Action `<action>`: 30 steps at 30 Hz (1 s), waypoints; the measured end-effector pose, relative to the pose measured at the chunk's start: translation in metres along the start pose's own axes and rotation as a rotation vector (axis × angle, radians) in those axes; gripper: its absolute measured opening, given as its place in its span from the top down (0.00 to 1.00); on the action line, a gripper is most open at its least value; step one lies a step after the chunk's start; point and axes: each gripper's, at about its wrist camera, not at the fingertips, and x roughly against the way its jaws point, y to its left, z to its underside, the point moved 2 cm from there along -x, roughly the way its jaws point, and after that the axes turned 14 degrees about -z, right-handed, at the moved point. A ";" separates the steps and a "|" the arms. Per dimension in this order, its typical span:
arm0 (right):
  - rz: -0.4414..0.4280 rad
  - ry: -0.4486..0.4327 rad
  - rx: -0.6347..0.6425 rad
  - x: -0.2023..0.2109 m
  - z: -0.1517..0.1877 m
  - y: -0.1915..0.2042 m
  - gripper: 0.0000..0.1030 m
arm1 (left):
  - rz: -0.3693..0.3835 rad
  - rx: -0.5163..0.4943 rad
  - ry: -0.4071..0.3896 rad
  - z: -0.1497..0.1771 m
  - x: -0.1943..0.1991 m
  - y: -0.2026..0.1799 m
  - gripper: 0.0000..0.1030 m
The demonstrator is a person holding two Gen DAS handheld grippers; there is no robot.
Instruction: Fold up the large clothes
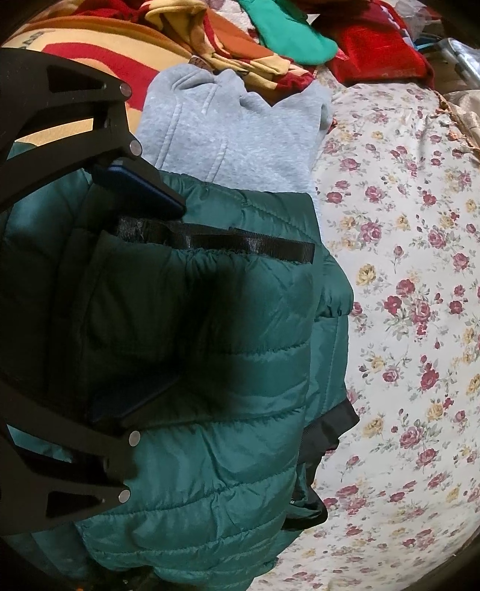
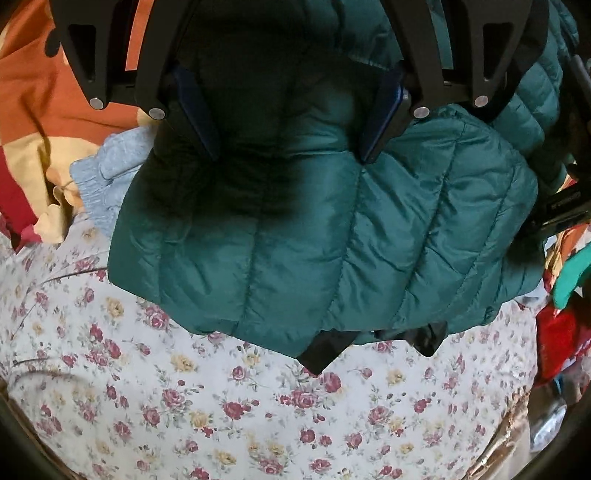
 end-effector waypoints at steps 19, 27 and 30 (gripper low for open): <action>-0.092 -0.009 -0.151 0.077 0.035 0.000 0.21 | 0.002 -0.046 -0.019 0.033 0.052 0.039 0.15; -0.087 0.022 -0.150 0.095 0.073 0.010 0.21 | 0.003 -0.072 -0.036 0.063 0.085 0.064 0.15; -0.090 0.028 -0.150 0.104 0.085 0.016 0.21 | 0.012 -0.061 -0.039 0.074 0.096 0.076 0.15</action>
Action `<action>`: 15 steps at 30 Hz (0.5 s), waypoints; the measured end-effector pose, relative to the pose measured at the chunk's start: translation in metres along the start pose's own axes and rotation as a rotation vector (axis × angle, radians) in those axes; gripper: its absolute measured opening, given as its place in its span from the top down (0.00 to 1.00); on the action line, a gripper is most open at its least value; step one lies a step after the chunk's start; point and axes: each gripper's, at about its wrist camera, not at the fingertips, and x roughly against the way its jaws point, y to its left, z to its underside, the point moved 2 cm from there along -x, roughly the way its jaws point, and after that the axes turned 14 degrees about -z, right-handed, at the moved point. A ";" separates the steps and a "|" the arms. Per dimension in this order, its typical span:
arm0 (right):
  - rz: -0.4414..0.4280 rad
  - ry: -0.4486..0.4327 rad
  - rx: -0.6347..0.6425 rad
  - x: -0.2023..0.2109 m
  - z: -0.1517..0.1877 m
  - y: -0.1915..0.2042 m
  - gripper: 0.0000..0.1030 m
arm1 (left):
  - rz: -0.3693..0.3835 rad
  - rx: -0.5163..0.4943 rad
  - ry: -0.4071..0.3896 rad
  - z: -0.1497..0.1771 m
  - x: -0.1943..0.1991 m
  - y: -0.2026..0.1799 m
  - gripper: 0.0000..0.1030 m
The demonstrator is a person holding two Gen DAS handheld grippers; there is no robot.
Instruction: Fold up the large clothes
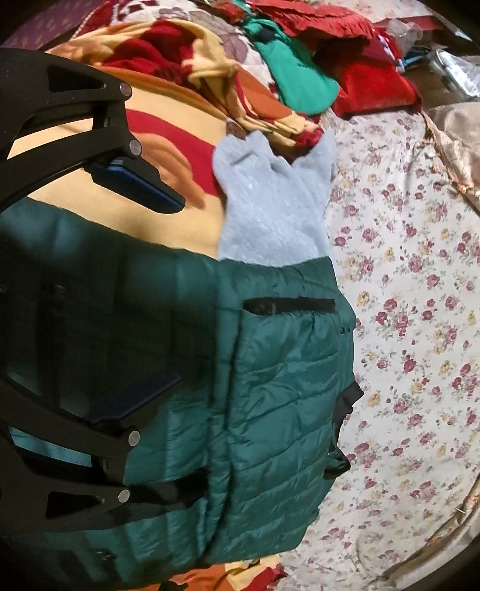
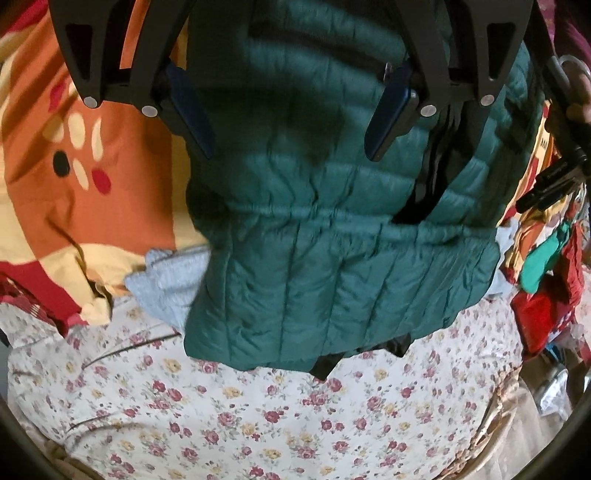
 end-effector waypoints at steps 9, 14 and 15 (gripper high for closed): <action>-0.008 0.057 -0.002 0.017 0.040 0.015 0.21 | 0.016 0.019 0.017 0.034 0.026 0.027 0.15; -0.017 0.065 -0.017 0.021 0.062 0.019 0.21 | 0.018 0.018 0.031 0.053 0.036 0.038 0.15; -0.017 0.065 -0.018 0.022 0.065 0.020 0.21 | 0.017 0.017 0.031 0.056 0.037 0.040 0.15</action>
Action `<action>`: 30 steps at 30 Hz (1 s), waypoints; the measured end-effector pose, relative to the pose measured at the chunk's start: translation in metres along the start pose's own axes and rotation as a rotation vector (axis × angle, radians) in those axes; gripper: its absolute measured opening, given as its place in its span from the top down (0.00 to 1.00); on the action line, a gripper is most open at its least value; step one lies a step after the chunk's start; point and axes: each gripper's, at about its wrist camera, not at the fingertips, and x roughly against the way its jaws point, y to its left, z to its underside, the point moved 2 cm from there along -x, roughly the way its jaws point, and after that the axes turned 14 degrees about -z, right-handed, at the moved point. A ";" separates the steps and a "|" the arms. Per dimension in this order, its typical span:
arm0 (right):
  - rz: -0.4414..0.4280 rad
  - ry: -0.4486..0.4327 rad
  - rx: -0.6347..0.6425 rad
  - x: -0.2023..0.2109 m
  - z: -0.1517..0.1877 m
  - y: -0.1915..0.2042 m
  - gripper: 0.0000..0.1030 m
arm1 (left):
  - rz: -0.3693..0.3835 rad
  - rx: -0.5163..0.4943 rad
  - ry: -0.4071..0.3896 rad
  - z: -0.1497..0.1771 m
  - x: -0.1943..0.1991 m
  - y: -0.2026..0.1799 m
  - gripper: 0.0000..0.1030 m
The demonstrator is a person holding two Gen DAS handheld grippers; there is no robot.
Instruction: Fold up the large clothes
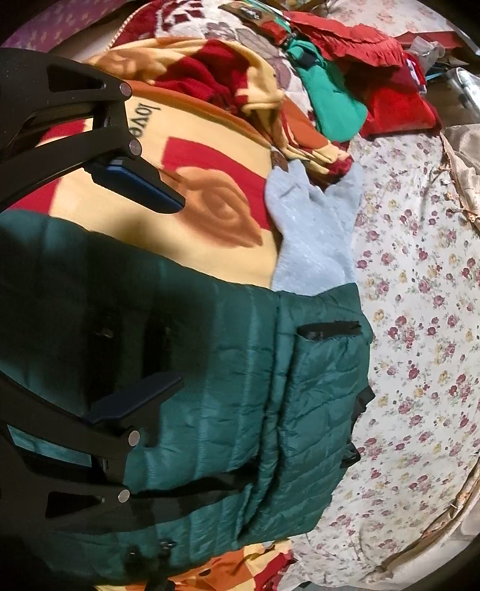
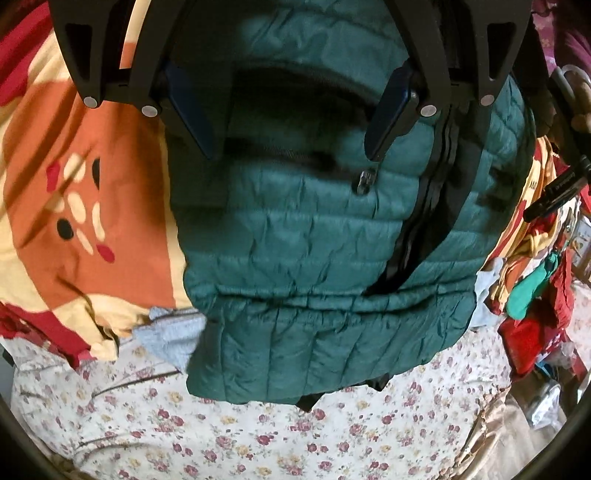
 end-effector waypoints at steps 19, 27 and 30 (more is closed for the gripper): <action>0.017 0.085 -0.049 0.024 0.054 -0.012 0.21 | 0.095 0.088 0.184 0.058 -0.001 0.051 0.15; 0.023 0.116 -0.133 0.035 0.069 -0.038 0.21 | 0.137 0.111 0.271 0.082 -0.015 0.061 0.15; 0.008 0.147 -0.156 0.032 0.078 -0.044 0.21 | 0.161 0.128 0.301 0.089 -0.018 0.062 0.15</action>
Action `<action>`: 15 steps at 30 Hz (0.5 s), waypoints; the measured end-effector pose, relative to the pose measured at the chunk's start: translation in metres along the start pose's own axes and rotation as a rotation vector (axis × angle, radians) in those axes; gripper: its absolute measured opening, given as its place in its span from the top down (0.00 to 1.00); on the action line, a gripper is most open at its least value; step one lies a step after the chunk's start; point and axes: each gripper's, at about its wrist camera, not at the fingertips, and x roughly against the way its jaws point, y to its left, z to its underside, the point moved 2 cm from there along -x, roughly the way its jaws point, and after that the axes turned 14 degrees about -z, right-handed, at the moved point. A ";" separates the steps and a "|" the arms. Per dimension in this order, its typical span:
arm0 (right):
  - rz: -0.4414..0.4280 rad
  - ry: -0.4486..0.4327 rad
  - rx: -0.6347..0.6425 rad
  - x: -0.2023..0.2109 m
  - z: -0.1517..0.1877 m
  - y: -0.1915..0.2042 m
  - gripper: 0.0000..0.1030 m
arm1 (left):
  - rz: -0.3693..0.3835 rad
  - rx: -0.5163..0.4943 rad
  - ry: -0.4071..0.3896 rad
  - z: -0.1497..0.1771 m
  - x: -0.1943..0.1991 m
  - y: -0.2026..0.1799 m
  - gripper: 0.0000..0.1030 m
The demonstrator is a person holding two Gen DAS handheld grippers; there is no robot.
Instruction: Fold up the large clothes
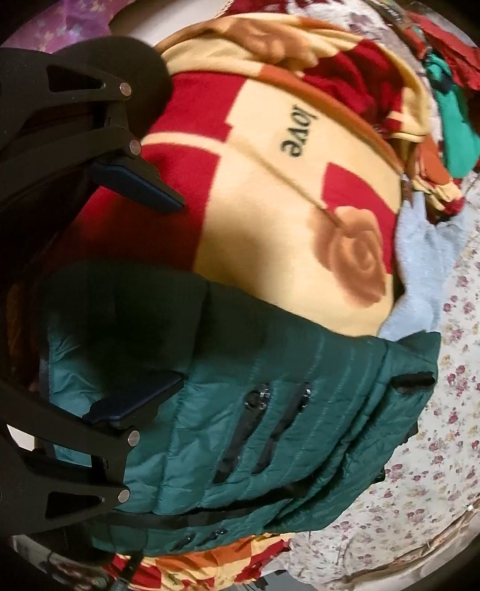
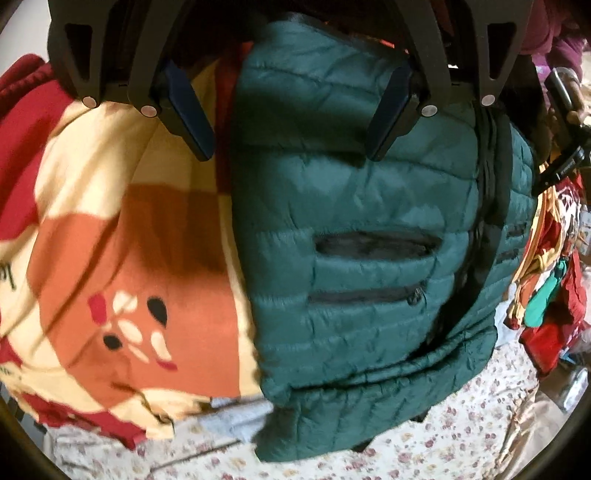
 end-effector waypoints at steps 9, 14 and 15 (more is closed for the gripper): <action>-0.129 0.076 -0.046 -0.016 0.020 -0.004 0.20 | 0.021 -0.019 0.024 0.008 -0.002 -0.003 0.13; -0.139 0.101 0.018 -0.017 0.026 0.012 0.20 | 0.024 -0.035 0.023 0.011 -0.001 -0.005 0.13; -0.148 0.104 0.025 -0.017 0.027 0.014 0.20 | 0.020 -0.044 0.019 0.012 -0.001 -0.007 0.13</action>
